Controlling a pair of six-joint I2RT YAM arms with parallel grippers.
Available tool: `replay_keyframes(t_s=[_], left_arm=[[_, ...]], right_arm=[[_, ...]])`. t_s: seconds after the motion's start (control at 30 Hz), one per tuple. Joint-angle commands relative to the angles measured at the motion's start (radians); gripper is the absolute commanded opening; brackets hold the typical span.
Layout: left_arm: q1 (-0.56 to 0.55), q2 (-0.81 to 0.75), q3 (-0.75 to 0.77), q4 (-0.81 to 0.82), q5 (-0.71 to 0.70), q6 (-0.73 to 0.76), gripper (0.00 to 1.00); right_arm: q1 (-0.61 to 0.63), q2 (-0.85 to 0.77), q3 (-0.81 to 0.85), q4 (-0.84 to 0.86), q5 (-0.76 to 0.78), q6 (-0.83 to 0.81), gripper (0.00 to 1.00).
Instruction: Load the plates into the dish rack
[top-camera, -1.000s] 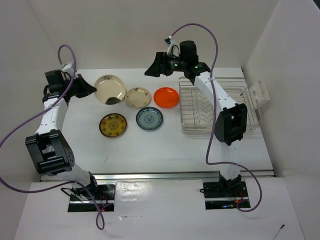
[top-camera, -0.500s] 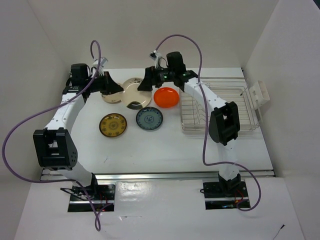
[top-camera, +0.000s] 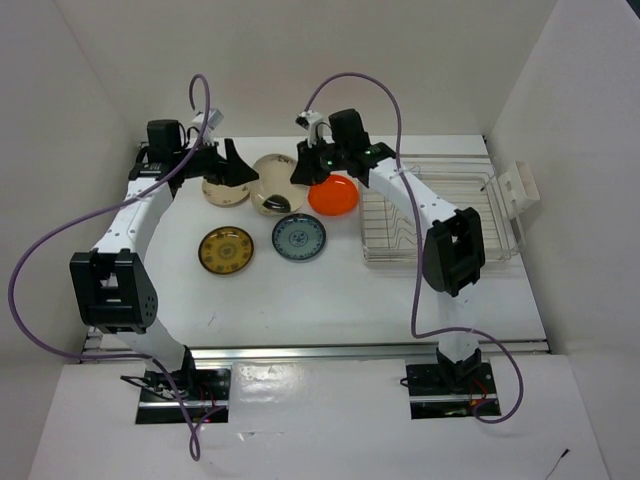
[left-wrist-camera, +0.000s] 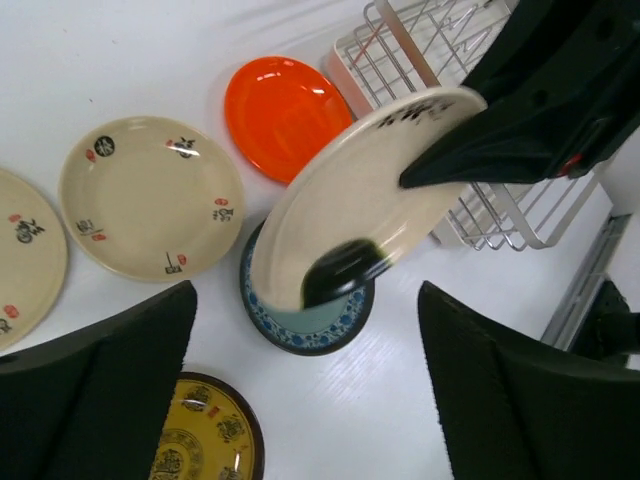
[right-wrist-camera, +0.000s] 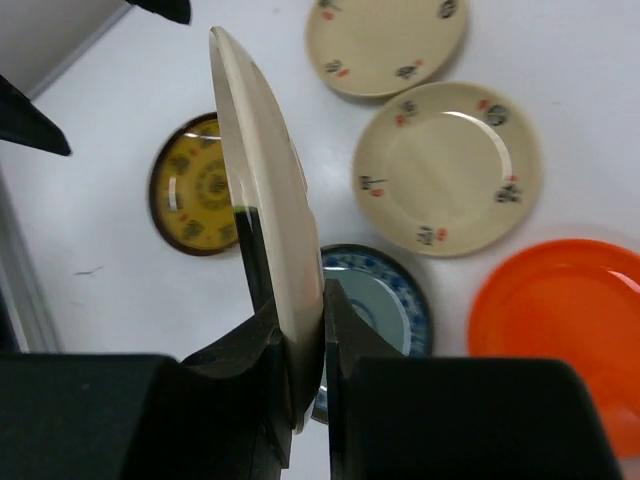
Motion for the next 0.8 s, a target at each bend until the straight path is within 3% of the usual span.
replay_keyframes(t_s=[0.0, 0.2, 0.27, 0.4, 0.5, 0.77], left_arm=[[-0.006, -0.032, 0.071, -0.047, -0.026, 0.049, 1.0], [0.024, -0.026, 0.091, -0.058, -0.184, 0.069, 1.0], [0.037, 0.0, 0.122, -0.058, -0.234, 0.06, 1.0], [0.057, 0.085, 0.178, -0.09, -0.321, 0.06, 1.0], [0.067, 0.142, 0.209, -0.09, -0.462, 0.06, 1.0], [0.12, 0.23, 0.235, -0.003, -0.505, 0.06, 1.0]], right_arm=[[-0.042, -0.165, 0.011, -0.021, 0.159, -0.201, 0.0], [-0.275, -0.273, 0.013, -0.032, 0.111, -0.377, 0.0], [-0.324, -0.34, -0.074, 0.045, 0.121, -0.445, 0.0], [-0.387, -0.475, -0.358, 0.278, 0.153, -0.812, 0.0], [-0.418, -0.525, -0.51, 0.417, 0.144, -0.962, 0.0], [-0.456, -0.393, -0.386, 0.235, 0.135, -1.119, 0.0]])
